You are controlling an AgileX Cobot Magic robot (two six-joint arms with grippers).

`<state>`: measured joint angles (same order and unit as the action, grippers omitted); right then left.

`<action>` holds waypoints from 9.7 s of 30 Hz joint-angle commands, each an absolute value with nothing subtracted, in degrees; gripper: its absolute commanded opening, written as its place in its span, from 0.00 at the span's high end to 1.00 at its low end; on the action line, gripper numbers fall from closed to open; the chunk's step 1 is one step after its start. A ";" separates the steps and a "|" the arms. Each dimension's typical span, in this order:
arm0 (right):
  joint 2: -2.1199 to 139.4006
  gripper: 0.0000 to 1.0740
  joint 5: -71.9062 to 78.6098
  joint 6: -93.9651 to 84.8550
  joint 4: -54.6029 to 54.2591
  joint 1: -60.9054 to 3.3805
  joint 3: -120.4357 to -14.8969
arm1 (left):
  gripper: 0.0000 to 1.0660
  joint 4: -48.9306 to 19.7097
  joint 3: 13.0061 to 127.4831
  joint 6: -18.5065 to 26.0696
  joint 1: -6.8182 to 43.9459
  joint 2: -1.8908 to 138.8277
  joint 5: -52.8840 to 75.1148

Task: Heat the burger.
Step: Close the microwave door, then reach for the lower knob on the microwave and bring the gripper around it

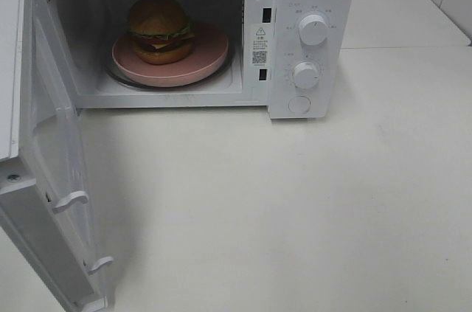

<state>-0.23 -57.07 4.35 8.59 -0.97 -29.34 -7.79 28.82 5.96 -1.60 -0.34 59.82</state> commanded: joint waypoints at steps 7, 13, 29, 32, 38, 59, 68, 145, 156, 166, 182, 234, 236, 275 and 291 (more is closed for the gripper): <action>-1.60 0.35 -56.78 4.24 9.00 -0.57 -29.16 | 0.06 -8.08 28.59 5.56 -1.72 -1.32 59.42; -1.60 0.35 -56.78 4.24 9.00 -0.57 -29.16 | 0.06 -8.08 28.59 5.56 -1.72 -1.32 59.42; -1.60 0.35 -56.78 4.24 9.00 -0.57 -29.16 | 0.06 -8.02 28.59 5.33 -1.72 -1.32 59.42; -1.60 0.35 -56.78 4.24 9.00 -0.57 -29.16 | 0.06 -7.96 28.59 5.33 -1.72 -1.32 59.42; -1.60 0.35 -56.78 4.24 9.00 -0.57 -29.16 | 0.07 -7.91 29.05 5.04 -1.72 -1.32 58.96; -1.60 0.35 -56.78 4.30 9.00 -0.57 -29.16 | 1.00 -6.42 30.19 3.15 -1.72 18.91 38.90; -1.60 0.35 -56.78 4.30 9.00 -0.57 -29.16 | 1.00 -6.13 23.26 3.15 -1.72 28.71 18.62; -1.60 0.35 -56.78 4.30 9.00 -0.57 -29.16 | 1.00 12.32 25.84 -13.69 26.41 98.66 -60.62; -1.60 0.35 -56.78 4.30 9.00 -0.57 -29.16 | 1.00 12.32 35.92 -15.13 27.44 102.67 -54.43; -1.60 0.35 -56.78 4.30 9.00 -0.57 -29.16 | 1.00 12.49 45.15 -16.16 27.44 103.25 -46.29; -1.60 0.35 -56.78 4.30 9.00 -0.57 -29.16 | 1.00 11.40 56.89 -15.64 33.29 110.70 -39.36; -1.60 0.35 -56.78 4.30 9.00 -0.57 -29.16 | 0.56 -7.56 71.85 -1.15 40.16 104.39 18.79; -1.60 0.35 -56.78 4.30 9.00 -0.57 -29.16 | 0.20 -7.56 71.85 -2.35 39.82 103.42 25.21; -1.60 0.35 -56.78 4.30 9.00 -0.57 -29.16 | 0.04 -7.73 59.93 7.10 4.47 77.06 68.35; -1.60 0.36 -56.78 4.30 9.00 -0.57 -29.16 | 0.04 -7.22 41.08 7.79 -0.57 53.97 64.46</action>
